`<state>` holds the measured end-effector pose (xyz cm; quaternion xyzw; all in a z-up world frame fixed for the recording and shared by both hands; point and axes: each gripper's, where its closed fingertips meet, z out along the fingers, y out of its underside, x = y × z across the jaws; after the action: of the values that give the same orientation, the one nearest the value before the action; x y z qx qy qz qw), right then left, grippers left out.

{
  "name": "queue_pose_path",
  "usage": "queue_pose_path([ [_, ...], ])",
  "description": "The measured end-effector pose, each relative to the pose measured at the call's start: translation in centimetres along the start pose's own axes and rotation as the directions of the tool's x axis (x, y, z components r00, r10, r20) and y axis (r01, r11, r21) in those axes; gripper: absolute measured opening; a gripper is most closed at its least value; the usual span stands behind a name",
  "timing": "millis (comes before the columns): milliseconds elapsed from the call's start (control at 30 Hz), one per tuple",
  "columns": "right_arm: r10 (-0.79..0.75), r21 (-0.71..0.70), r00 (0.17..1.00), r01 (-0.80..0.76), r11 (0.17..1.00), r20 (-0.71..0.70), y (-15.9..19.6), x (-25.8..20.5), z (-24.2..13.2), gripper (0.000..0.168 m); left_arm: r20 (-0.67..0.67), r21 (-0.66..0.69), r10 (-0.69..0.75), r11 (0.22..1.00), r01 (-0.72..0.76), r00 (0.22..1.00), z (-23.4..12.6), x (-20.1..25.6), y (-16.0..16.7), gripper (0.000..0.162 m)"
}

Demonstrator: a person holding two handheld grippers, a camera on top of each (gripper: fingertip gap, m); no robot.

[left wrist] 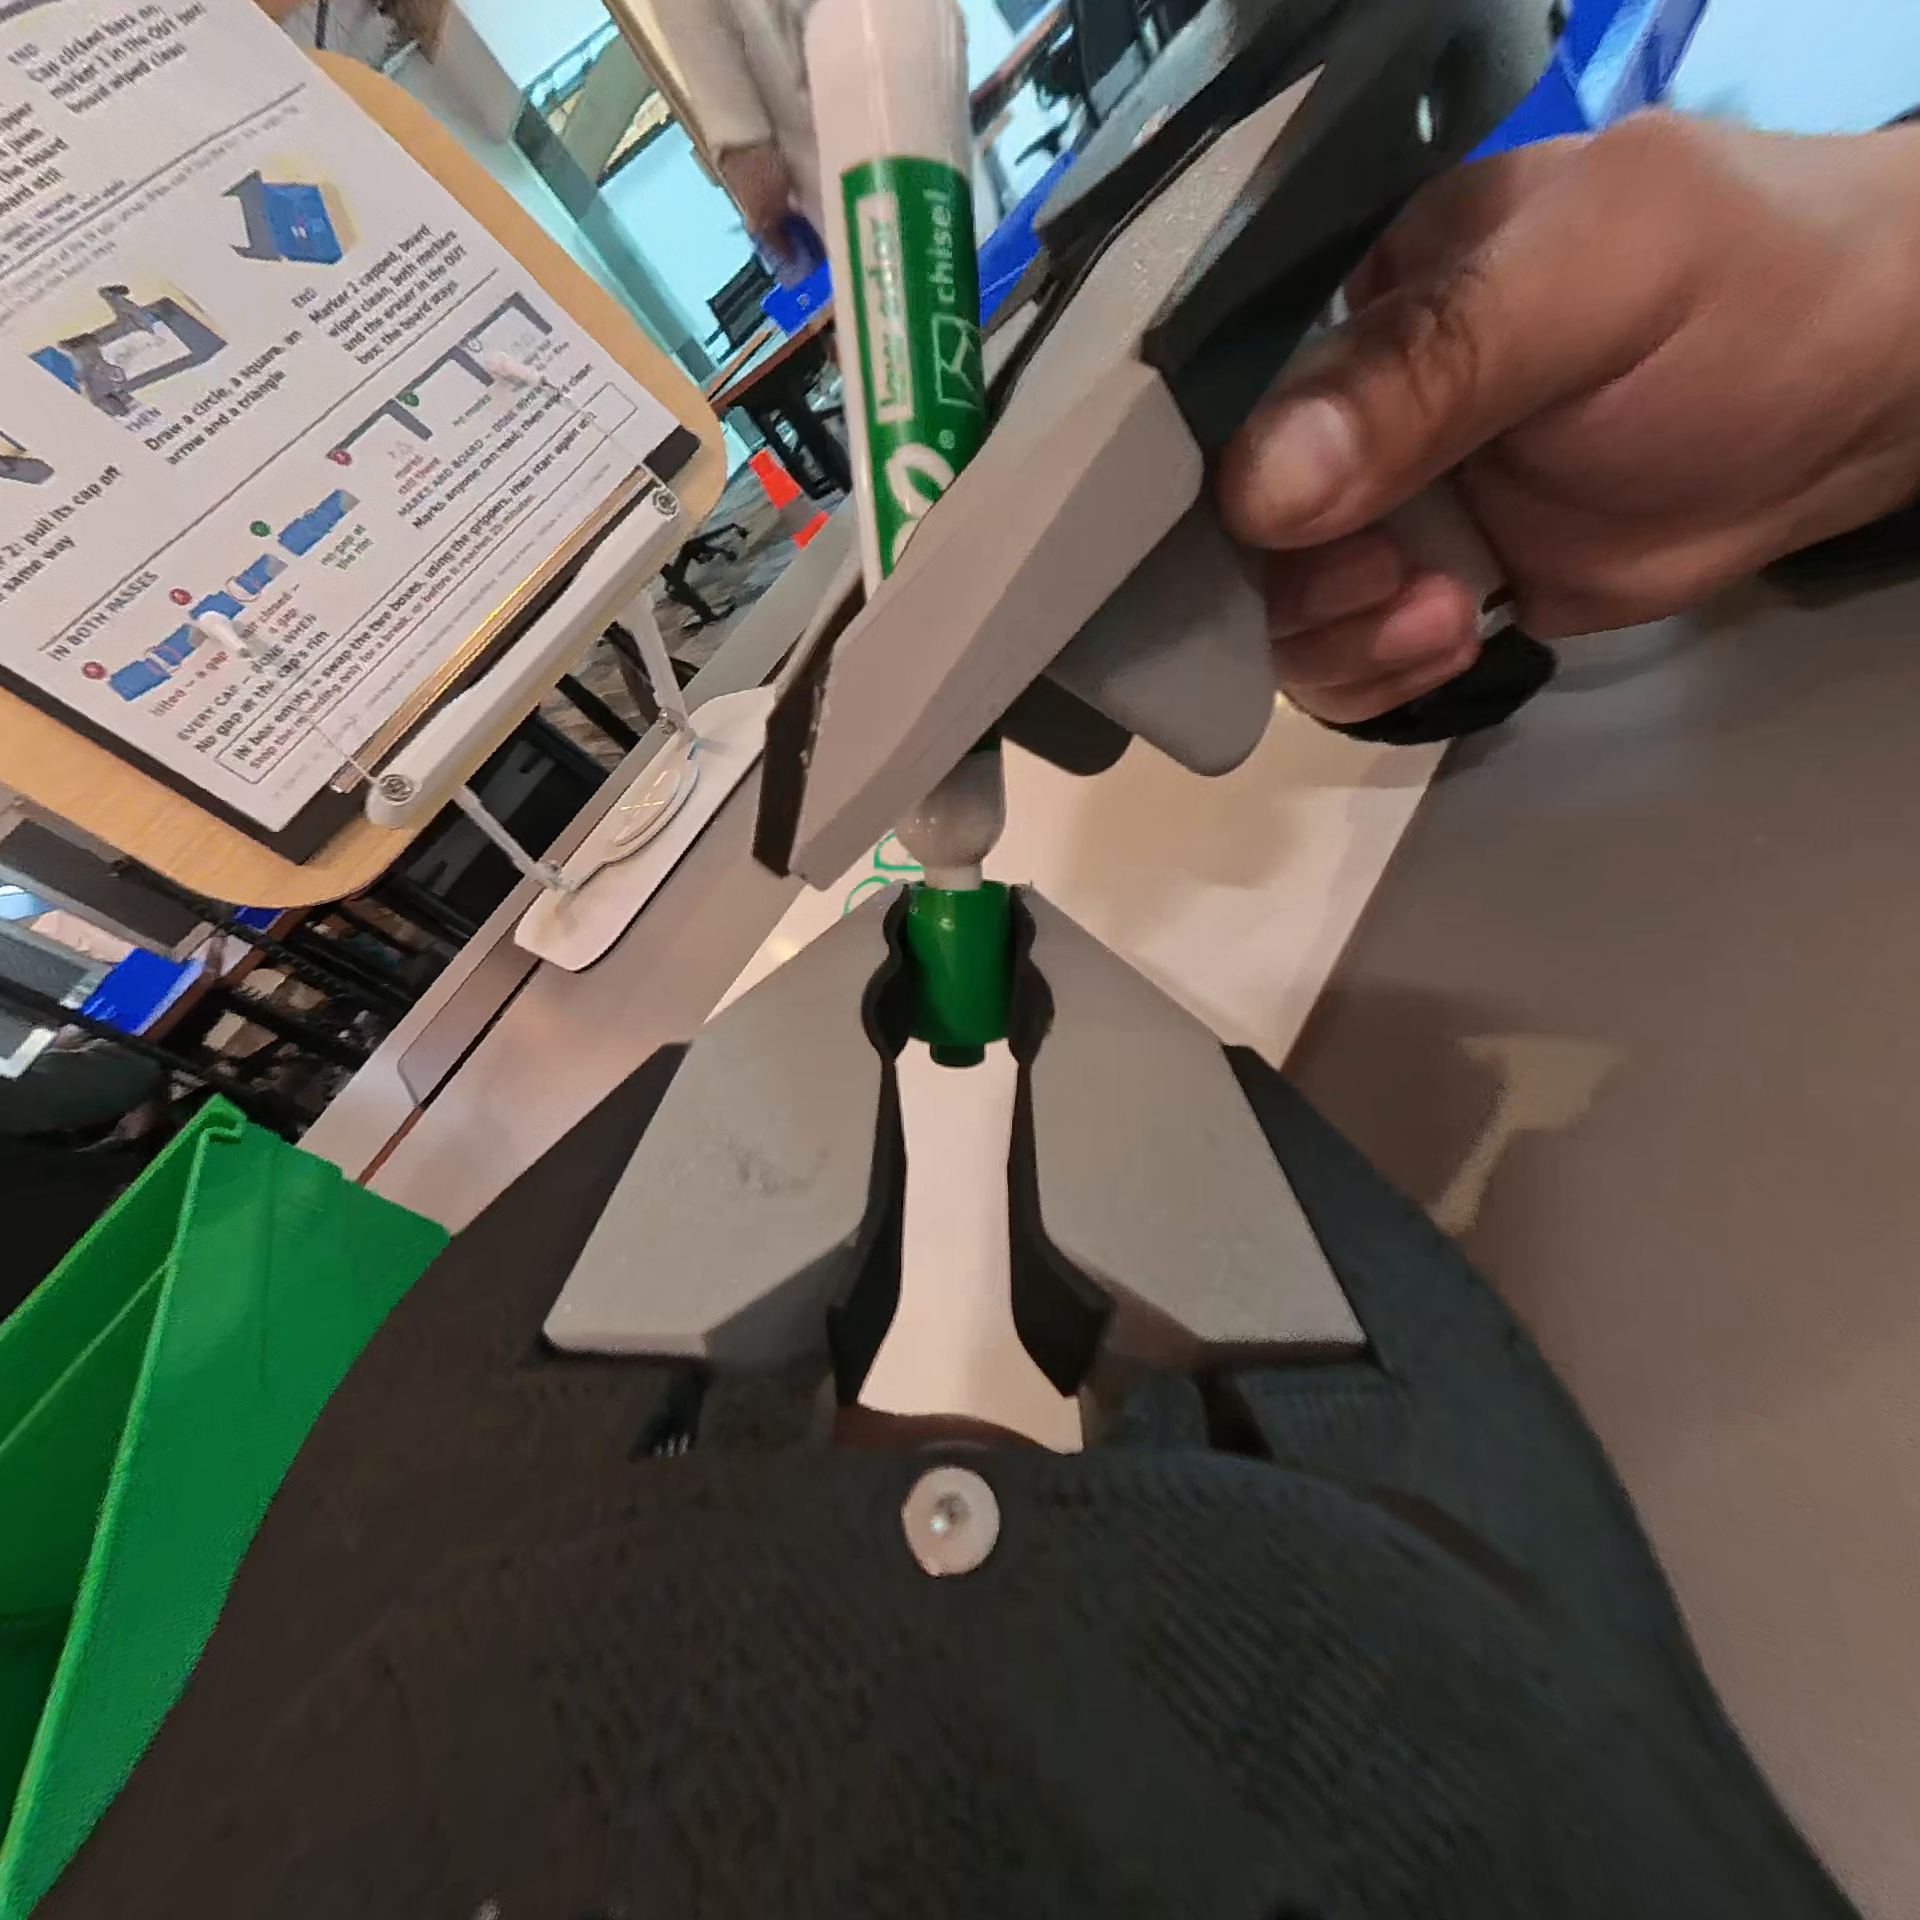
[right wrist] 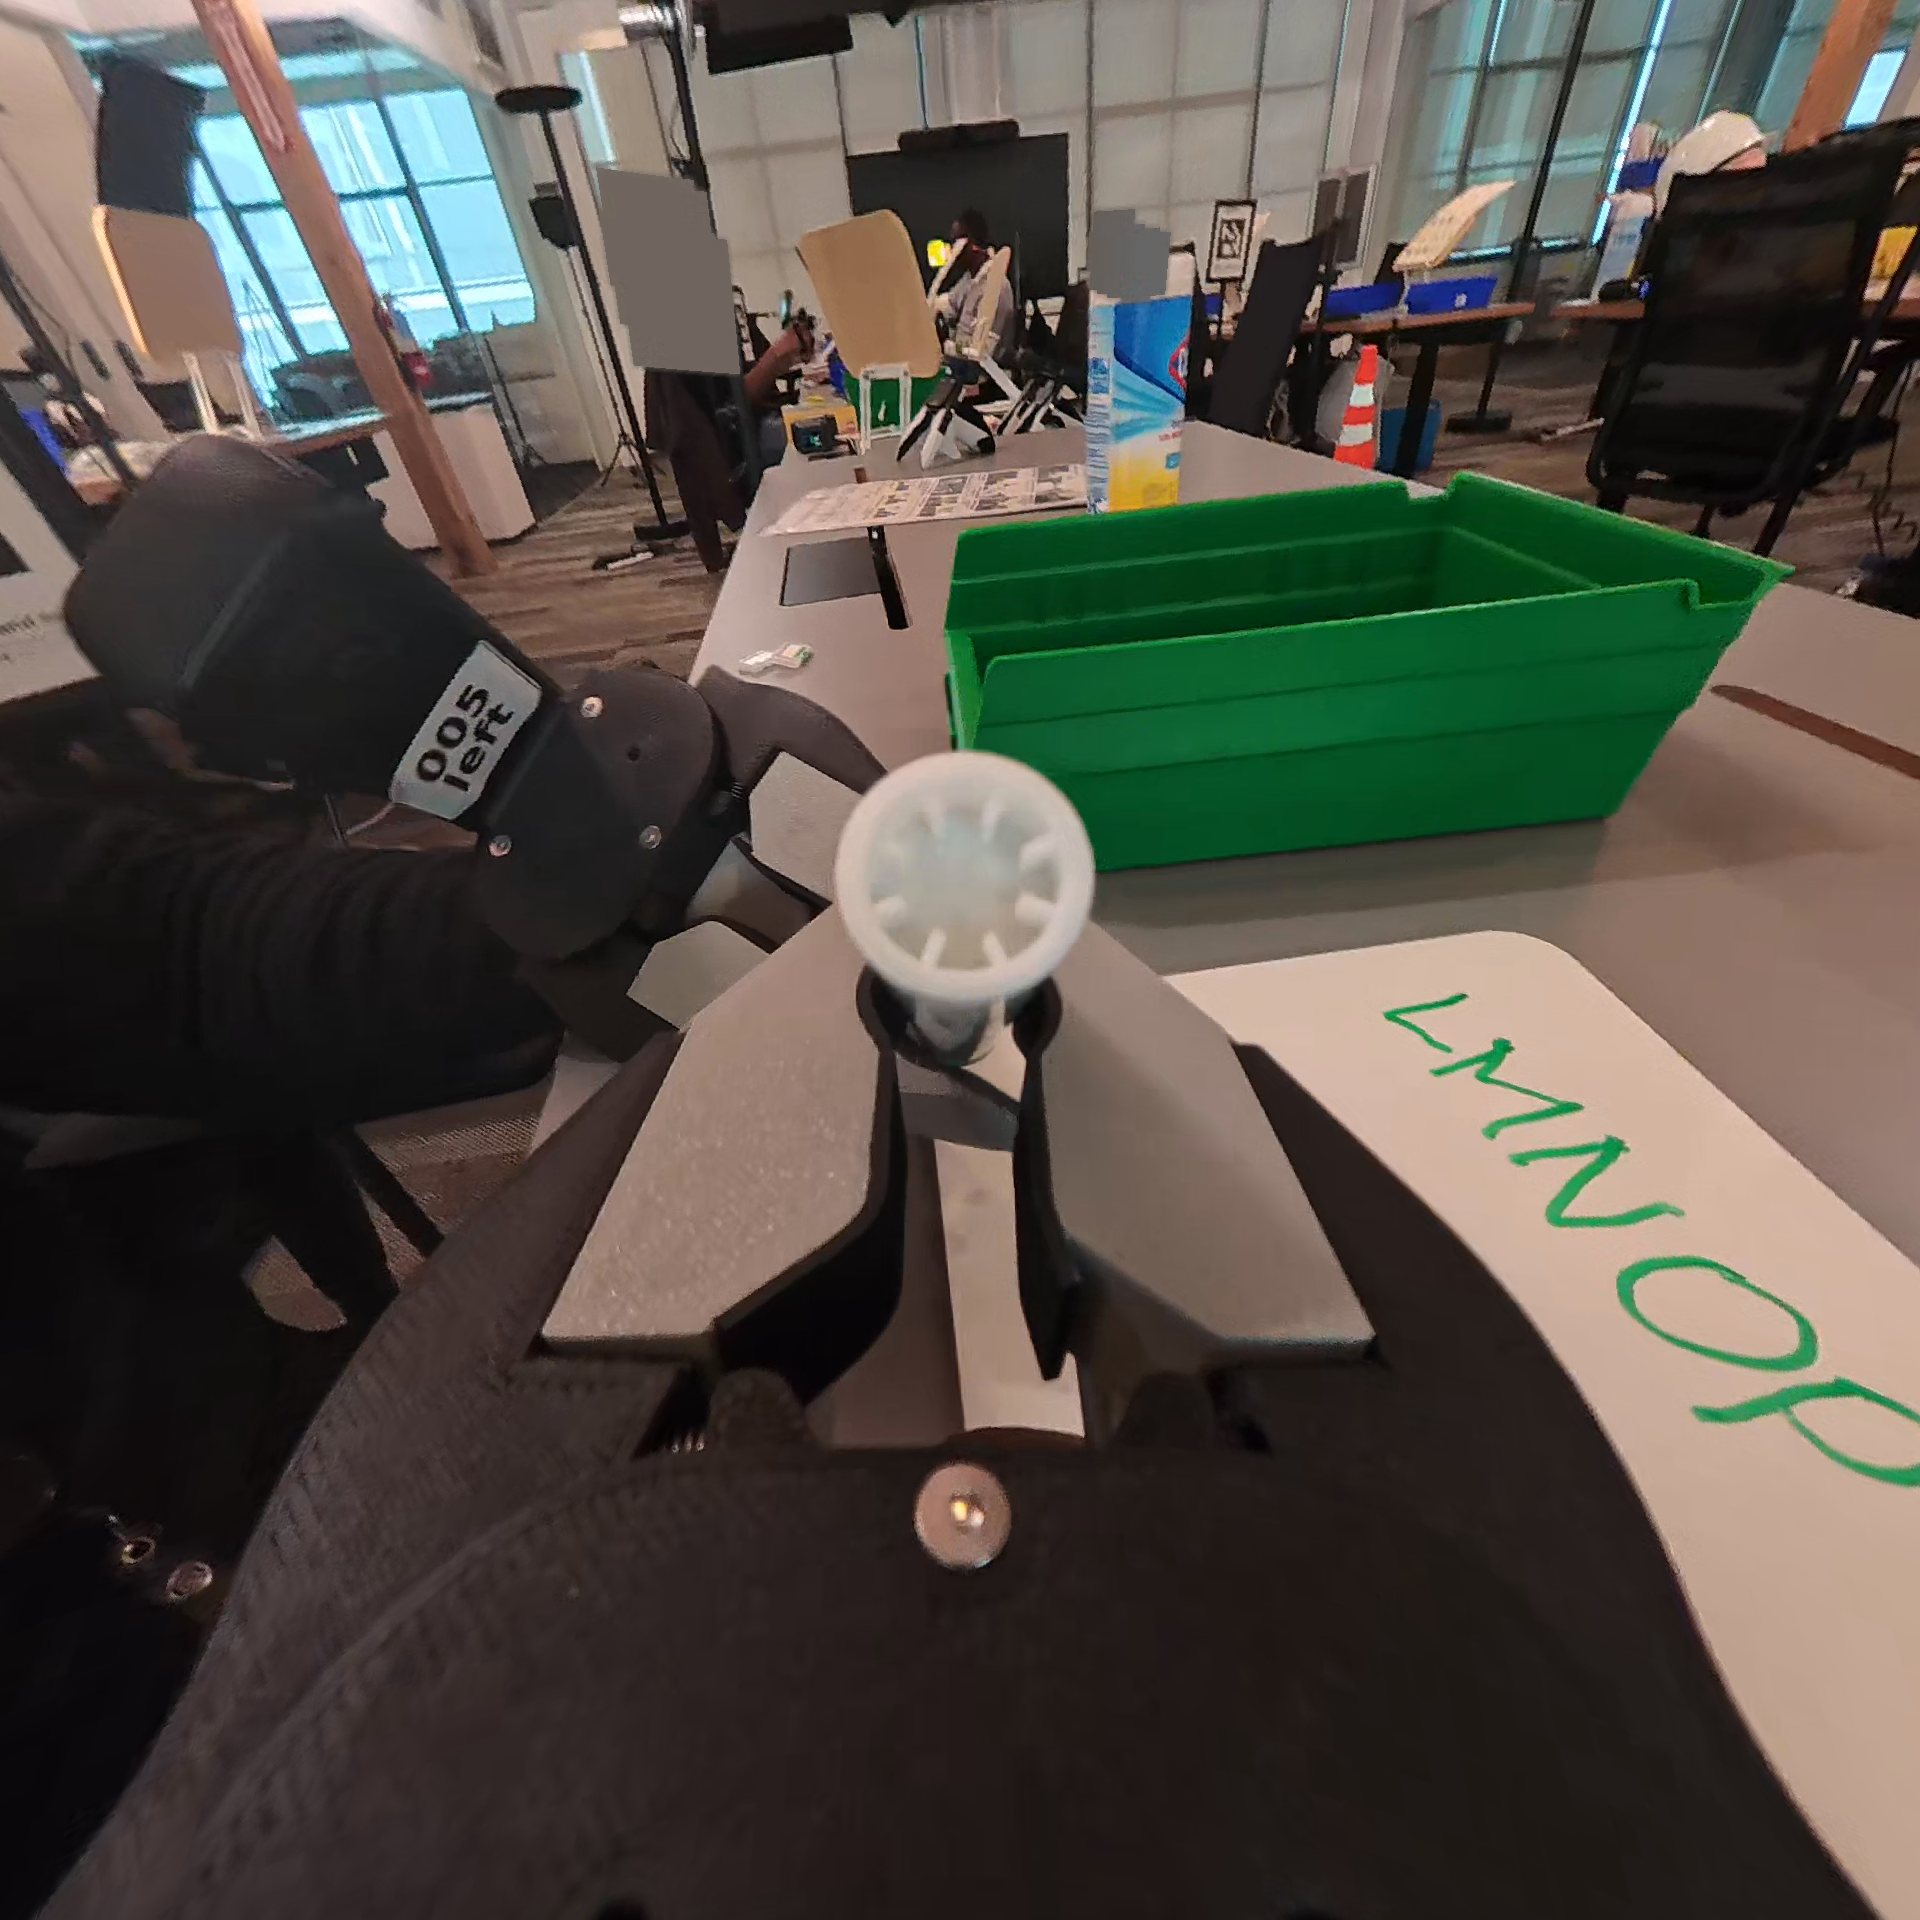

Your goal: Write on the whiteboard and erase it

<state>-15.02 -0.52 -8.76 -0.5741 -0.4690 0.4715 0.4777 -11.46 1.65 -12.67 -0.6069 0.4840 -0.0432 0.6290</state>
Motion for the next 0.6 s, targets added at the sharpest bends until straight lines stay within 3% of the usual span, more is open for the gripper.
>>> queue_pose_path([
  [133, 0.12, 0.039, 0.991, -0.122, 0.992, 0.051, -0.14, 0.04, -0.25, 0.015, -0.011, 0.026, -0.034, 0.999, 0.035, 0.999, -0.31, -0.09, -0.37, 0.011],
  [600, -0.094, -0.032, 0.991, 0.092, 0.995, -0.097, 0.37, 0.02, 0.36, 0.014, -0.014, -0.018, -0.082, 0.997, 0.082, 0.997, -0.13, -0.31, 0.45, 0.009],
])
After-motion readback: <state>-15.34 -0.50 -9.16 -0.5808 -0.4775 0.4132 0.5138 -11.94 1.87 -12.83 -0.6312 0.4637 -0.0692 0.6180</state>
